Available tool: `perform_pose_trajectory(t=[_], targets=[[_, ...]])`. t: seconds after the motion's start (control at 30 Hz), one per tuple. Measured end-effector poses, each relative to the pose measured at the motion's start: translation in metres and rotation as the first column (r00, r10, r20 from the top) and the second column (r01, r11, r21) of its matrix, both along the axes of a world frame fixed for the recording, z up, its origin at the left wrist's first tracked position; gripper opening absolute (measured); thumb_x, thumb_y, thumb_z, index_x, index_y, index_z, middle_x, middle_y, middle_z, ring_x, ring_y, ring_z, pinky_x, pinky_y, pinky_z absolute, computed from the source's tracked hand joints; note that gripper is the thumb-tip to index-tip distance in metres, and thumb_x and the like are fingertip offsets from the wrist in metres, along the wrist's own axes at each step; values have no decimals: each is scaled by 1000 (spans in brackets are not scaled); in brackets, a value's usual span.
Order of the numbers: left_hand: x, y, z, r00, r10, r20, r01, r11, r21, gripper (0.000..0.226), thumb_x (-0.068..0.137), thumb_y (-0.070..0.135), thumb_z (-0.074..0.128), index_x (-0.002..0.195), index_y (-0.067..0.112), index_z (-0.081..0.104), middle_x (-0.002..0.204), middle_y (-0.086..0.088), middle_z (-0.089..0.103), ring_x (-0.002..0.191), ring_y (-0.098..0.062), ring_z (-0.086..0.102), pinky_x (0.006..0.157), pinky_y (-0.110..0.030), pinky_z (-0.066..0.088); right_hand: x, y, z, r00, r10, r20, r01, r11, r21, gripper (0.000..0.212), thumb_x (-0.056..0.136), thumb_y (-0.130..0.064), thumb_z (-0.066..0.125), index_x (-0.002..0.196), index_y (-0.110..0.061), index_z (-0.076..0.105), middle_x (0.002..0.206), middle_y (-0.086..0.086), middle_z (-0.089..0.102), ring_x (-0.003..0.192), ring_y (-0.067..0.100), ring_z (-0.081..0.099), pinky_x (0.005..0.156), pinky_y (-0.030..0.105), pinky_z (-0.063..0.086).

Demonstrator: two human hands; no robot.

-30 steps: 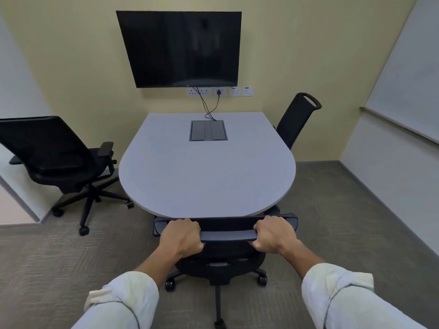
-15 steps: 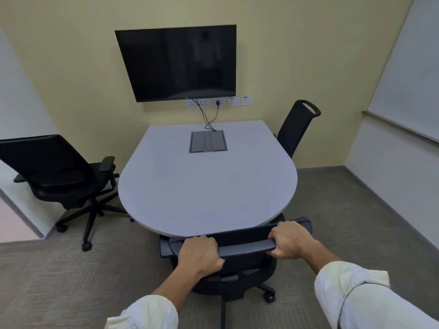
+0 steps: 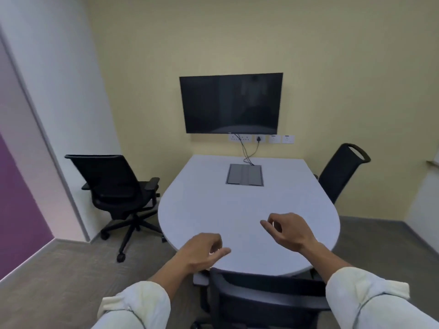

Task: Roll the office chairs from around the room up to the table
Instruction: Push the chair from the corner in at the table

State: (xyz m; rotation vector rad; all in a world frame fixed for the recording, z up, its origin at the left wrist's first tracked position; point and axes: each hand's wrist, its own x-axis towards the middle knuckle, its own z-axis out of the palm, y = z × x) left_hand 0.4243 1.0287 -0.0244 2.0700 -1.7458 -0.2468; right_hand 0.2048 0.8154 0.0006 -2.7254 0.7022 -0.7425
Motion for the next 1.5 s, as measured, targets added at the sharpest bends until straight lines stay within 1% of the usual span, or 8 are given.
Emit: perform_pose_trajectory(t=[0.1, 0.2, 0.33, 0.5, 0.63, 0.97, 1.13, 1.5], targets=[[45, 18, 16, 994, 78, 79, -79, 997, 10, 41, 92, 66, 45, 88, 27, 56, 89, 9, 63, 80, -10, 56, 73, -33, 50, 49, 8, 6, 999, 46, 19, -46, 999, 10, 43, 93, -59, 48, 58, -35, 44, 44, -13, 47, 48, 8, 51, 48, 23, 35], [99, 47, 24, 974, 154, 169, -160, 987, 27, 37, 93, 63, 46, 85, 28, 52, 81, 15, 54, 72, -6, 49, 64, -30, 40, 104, 23, 6, 992, 114, -56, -114, 993, 2, 42, 93, -60, 47, 59, -34, 45, 46, -13, 49, 48, 7, 51, 49, 23, 34], [178, 91, 29, 926, 292, 241, -299, 954, -4, 37, 93, 60, 48, 77, 26, 47, 75, 11, 52, 69, -11, 50, 59, -31, 37, 186, 46, 9, 963, 206, -176, -213, 977, -24, 40, 96, -60, 45, 70, -31, 55, 56, -12, 57, 53, 7, 54, 53, 20, 34], [278, 143, 36, 859, 458, 228, -438, 889, -134, 35, 94, 57, 52, 76, 27, 44, 77, 10, 51, 66, -9, 47, 56, -26, 34, 304, 83, 17, 927, 262, -267, -278, 960, -24, 33, 97, -60, 42, 87, -34, 59, 76, -12, 65, 67, 5, 58, 58, 20, 36], [355, 187, 39, 809, 536, 240, -515, 844, -149, 34, 94, 57, 51, 84, 25, 46, 84, 9, 51, 73, -12, 48, 61, -28, 35, 407, 115, 26, 889, 296, -351, -325, 946, -25, 35, 97, -60, 42, 103, -31, 61, 92, -11, 68, 82, 9, 59, 73, 32, 50], [503, 251, 51, 699, 662, 270, -632, 749, -201, 43, 99, 53, 48, 119, 15, 53, 115, -3, 59, 99, -21, 57, 78, -31, 42, 607, 191, 35, 900, 350, -261, -385, 918, -96, 50, 96, -53, 45, 134, -20, 51, 129, 0, 57, 117, 18, 54, 93, 36, 48], [572, 253, 49, 647, 700, 302, -666, 712, -223, 49, 98, 54, 48, 124, 13, 54, 119, -6, 60, 109, -25, 55, 91, -38, 47, 687, 192, 33, 919, 321, -230, -350, 932, -95, 60, 93, -56, 47, 138, -17, 45, 131, 5, 56, 117, 24, 52, 96, 39, 47], [729, 212, 47, 632, 718, 292, -713, 686, -145, 56, 100, 55, 45, 137, 13, 46, 134, -7, 54, 118, -22, 53, 100, -36, 44, 884, 154, 40, 926, 316, -208, -326, 945, -17, 70, 93, -56, 52, 142, -8, 38, 141, 13, 48, 128, 29, 46, 104, 41, 42]])
